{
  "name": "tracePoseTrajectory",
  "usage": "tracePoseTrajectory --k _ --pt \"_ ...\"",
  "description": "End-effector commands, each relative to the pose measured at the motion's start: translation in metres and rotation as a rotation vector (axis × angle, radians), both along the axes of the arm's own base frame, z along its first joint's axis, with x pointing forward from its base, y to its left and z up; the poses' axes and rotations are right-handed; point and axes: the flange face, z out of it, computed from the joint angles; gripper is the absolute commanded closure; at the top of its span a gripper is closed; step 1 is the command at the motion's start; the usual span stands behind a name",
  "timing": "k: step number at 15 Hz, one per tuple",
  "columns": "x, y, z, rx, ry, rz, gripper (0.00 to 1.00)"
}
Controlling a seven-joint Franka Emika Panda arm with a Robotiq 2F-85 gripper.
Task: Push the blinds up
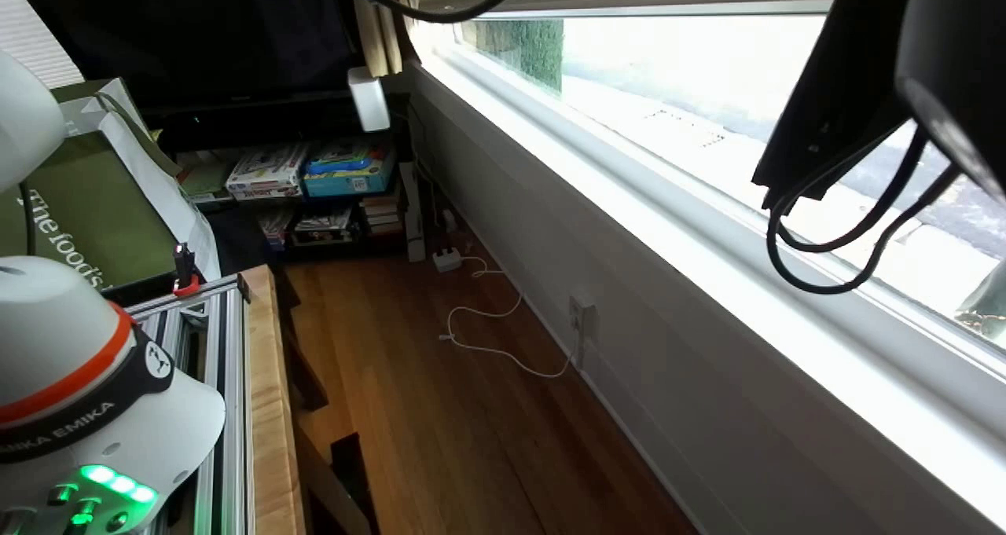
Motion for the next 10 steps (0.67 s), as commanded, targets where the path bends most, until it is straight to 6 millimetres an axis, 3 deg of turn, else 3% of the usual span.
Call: tracePoseTrajectory --k 1,3,10 --pt "-0.007 0.009 0.041 0.139 -0.048 0.012 0.99" --pt "-0.004 0.010 0.035 0.142 -0.041 0.010 0.99" --pt "0.009 0.010 -0.018 0.118 0.044 -0.029 0.99"
